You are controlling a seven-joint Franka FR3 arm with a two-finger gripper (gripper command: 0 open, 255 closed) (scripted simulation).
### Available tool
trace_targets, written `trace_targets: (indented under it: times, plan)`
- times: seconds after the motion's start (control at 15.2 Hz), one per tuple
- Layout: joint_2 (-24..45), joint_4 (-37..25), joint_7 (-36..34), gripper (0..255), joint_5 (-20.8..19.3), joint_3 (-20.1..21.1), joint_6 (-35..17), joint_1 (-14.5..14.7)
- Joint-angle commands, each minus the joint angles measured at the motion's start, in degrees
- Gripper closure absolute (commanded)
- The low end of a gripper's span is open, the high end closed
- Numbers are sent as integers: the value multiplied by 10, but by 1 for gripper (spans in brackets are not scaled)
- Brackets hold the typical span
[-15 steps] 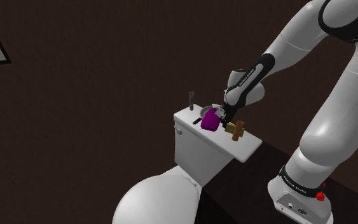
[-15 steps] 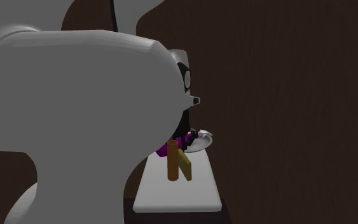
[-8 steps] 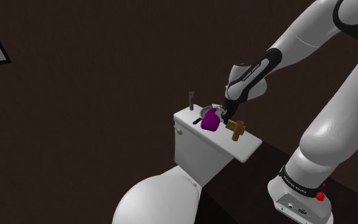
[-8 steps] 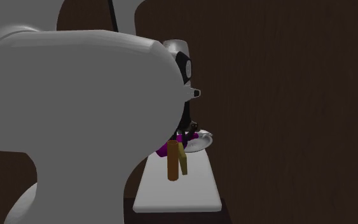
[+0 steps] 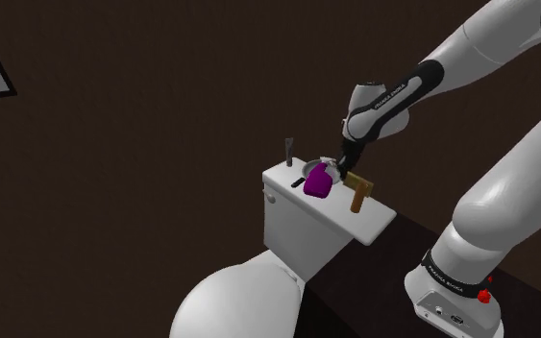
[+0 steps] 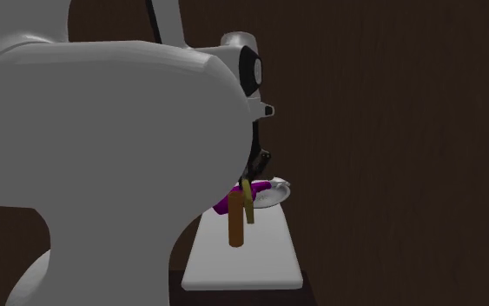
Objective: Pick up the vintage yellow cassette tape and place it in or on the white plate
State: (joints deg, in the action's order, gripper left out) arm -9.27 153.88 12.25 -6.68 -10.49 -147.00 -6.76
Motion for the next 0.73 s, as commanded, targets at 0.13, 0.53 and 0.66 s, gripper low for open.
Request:
trace_targets:
  times: [0.13, 0.53, 0.66]
  plan:
    - [-31, -10, -2, 255, -2, 2, 42, -1]
    - [-39, -45, 0, 255, 2, 4, 84, 2]
    - [3, -93, 6, 255, 13, 3, 90, 7]
